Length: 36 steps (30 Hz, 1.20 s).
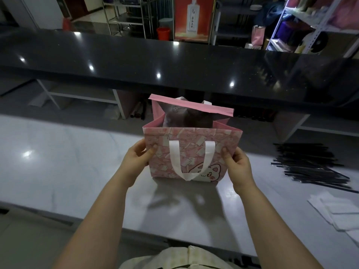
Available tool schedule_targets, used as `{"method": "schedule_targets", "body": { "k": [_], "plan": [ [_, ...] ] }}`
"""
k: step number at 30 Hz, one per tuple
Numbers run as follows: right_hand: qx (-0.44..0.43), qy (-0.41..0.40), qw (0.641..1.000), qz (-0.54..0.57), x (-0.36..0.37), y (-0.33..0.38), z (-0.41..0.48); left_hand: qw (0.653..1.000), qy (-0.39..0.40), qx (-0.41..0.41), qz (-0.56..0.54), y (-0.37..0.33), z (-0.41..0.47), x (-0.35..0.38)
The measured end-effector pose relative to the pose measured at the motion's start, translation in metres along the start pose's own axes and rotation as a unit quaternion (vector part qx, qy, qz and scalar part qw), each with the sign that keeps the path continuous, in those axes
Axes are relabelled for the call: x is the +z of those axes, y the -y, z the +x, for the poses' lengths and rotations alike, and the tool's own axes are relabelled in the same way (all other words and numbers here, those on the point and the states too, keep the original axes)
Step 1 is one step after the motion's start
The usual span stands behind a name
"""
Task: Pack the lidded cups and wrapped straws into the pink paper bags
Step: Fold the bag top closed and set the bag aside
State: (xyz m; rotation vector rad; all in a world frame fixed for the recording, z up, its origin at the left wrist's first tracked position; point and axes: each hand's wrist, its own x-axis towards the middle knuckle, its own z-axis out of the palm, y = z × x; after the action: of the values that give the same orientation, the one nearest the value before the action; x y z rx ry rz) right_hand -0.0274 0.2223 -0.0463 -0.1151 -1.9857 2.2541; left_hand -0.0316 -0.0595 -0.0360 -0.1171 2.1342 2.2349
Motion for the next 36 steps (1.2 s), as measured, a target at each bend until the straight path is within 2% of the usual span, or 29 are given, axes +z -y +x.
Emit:
{"method": "schedule_targets", "body": {
  "k": [5,11,15,19,24,27,31,33,36],
  "plan": [
    [-0.046,0.023,0.998,0.038,0.0,0.03,0.014,0.996,0.034,0.08,-0.032,-0.029,0.007,-0.004],
    [-0.046,0.006,0.998,0.037,0.01,0.033,0.021,0.997,-0.01,0.079,-0.018,-0.037,0.01,0.004],
    [-0.062,0.003,0.997,0.04,0.011,0.033,0.027,0.993,-0.049,0.107,-0.003,-0.036,0.013,0.004],
    [-0.073,-0.019,0.997,0.022,0.013,0.038,0.041,0.993,-0.031,0.108,-0.026,-0.043,0.021,0.008],
    [-0.043,-0.03,0.998,0.046,0.007,0.035,0.054,0.997,0.024,0.065,-0.038,-0.045,0.036,0.007],
    [-0.016,-0.018,0.998,0.066,0.003,0.032,0.064,0.997,-0.01,0.068,-0.036,-0.042,0.043,0.008],
    [0.012,0.044,0.993,0.107,-0.002,0.037,0.08,0.993,-0.04,0.112,0.015,-0.041,0.055,0.004],
    [0.015,0.054,0.993,0.104,-0.003,0.039,0.084,0.993,0.0,0.112,0.033,-0.046,0.065,-0.002],
    [0.022,0.023,0.996,0.078,-0.004,0.038,0.087,0.993,0.054,0.099,0.038,-0.052,0.082,-0.005]
  ]
}}
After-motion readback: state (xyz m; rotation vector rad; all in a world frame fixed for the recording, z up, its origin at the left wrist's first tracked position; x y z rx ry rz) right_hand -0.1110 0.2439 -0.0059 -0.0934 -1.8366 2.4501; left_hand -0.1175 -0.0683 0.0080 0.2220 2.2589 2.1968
